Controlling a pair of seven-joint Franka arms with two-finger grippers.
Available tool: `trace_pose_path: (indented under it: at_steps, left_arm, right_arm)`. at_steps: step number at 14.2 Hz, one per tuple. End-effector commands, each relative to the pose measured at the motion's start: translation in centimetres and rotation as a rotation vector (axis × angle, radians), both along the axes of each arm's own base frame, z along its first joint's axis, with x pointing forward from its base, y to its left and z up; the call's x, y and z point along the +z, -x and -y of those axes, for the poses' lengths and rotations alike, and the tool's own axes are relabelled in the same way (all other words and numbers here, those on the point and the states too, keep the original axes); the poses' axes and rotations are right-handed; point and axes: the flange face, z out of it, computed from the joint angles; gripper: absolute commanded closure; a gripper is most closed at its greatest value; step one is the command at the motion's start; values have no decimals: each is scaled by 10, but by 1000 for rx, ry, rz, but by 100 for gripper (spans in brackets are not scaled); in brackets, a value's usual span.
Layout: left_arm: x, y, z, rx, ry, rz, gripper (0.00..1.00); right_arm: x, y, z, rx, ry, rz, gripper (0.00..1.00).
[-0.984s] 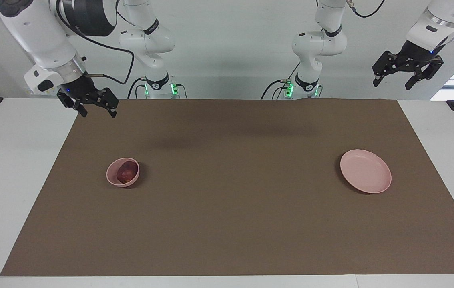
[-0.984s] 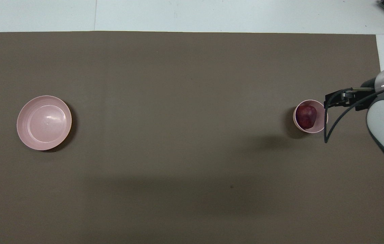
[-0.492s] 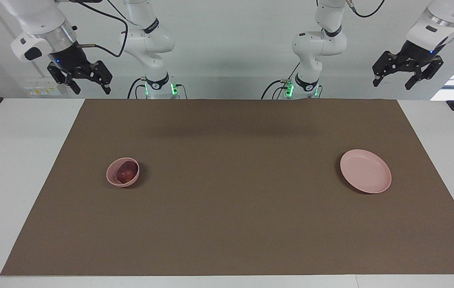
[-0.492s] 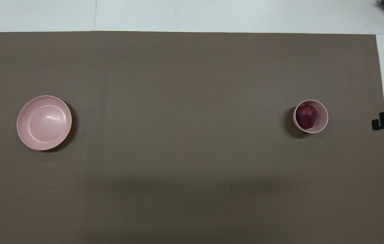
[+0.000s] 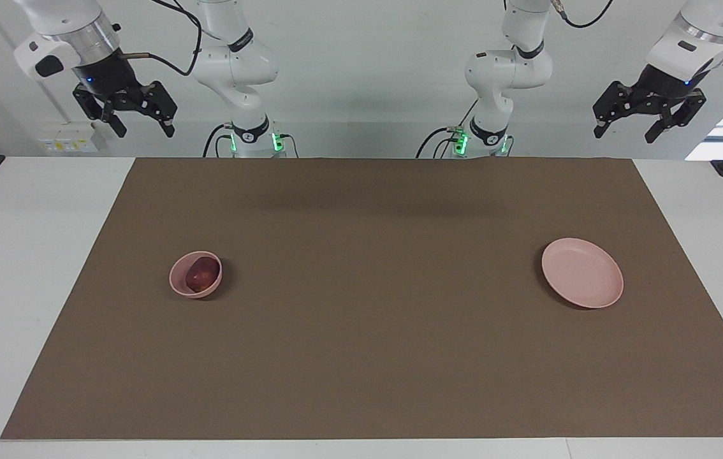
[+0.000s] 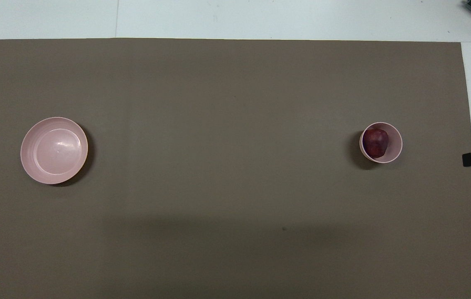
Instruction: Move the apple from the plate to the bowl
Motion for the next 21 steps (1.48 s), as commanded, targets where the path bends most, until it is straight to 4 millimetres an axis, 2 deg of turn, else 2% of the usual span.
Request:
trace_pose_path:
  at_steps: [1,10,21]
  left_arm:
    - [1,8,-2,-3,-7,5,0]
    - [1,8,-2,-3,-7,5,0]
    - [1,8,-2,-3,-7,5,0]
  right_arm:
    - [-2,5,3,38,43,-3,0]
    - [-3,2,-7,57,93,15,0]
    - [-3,1,-6,18,78,21,0]
